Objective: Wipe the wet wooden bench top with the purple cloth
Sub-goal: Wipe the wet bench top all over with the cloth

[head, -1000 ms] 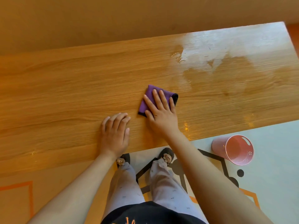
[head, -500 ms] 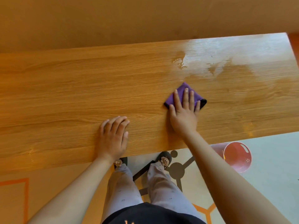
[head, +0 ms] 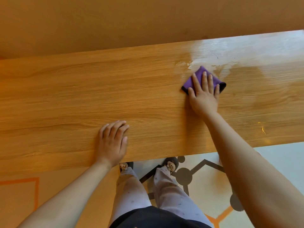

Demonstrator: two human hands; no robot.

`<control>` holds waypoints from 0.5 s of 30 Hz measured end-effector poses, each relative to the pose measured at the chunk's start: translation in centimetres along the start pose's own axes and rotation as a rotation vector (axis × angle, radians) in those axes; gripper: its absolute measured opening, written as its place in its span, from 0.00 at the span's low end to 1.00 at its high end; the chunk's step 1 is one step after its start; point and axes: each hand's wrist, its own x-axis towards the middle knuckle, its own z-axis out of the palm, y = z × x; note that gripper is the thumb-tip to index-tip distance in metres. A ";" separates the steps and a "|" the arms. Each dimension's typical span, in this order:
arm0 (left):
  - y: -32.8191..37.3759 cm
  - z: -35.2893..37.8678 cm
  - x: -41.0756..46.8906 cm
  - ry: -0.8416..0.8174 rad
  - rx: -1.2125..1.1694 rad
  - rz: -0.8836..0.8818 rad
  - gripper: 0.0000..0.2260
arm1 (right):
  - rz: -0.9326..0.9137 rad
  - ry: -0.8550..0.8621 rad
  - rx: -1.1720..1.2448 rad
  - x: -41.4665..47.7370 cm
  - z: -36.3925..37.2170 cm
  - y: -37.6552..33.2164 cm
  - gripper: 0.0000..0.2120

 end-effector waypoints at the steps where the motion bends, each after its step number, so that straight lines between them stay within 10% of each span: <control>1: 0.0 0.0 0.1 0.001 0.000 -0.001 0.17 | 0.048 -0.003 0.000 0.6 -0.5 1.1 0.26; 6: 0.0 -0.1 -0.1 0.005 0.008 0.004 0.17 | 0.105 0.049 -0.023 0.1 0.6 -1.1 0.27; 15: 0.0 -0.1 -0.1 -0.006 0.038 -0.005 0.16 | -0.448 -0.124 -0.078 -3.2 4.5 -13.6 0.26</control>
